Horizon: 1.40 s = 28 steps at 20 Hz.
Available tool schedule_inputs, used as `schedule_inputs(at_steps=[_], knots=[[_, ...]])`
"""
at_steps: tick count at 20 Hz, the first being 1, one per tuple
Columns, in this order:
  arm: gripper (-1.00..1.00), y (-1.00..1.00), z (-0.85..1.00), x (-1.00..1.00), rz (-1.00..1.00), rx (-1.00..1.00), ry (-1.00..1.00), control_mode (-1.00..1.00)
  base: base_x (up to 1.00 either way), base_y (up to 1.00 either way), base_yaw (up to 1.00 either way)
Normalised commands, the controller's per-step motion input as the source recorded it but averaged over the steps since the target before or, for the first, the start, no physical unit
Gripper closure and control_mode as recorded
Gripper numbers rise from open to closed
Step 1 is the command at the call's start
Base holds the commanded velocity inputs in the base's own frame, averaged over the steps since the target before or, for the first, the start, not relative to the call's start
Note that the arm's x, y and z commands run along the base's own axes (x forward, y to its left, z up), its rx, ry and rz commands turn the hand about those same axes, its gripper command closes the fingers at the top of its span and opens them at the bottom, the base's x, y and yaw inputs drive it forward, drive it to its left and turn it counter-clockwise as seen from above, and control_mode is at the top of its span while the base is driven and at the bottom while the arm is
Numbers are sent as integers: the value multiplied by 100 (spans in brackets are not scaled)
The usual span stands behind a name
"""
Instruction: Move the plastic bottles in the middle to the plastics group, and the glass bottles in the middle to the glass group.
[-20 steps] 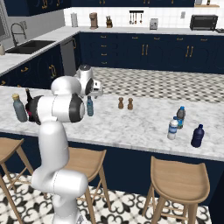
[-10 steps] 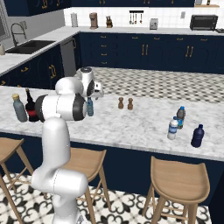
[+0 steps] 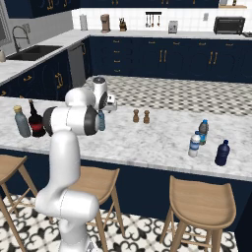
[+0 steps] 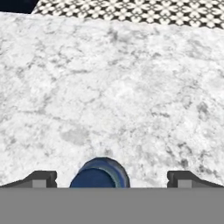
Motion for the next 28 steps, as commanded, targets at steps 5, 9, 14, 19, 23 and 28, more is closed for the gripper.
schedule_inputs(at_steps=[5, 9, 14, 19, 23, 28], knots=[[-100, 17, -16, 11, 0, 1, 0, -100, 0, 0, 0], [-100, 2, -16, 5, 0, 0, 0, -100, 0, 0, 0], [100, 3, -16, 0, 0, 0, 0, -100, 0, 0, 0], [100, -9, -10, -15, 0, 0, 8, -100, 0, 0, 0], [100, -16, 13, -31, -6, 3, 1, -100, 0, 0, 0], [100, -46, 41, -50, -9, 0, -7, -100, 0, 0, 0]])
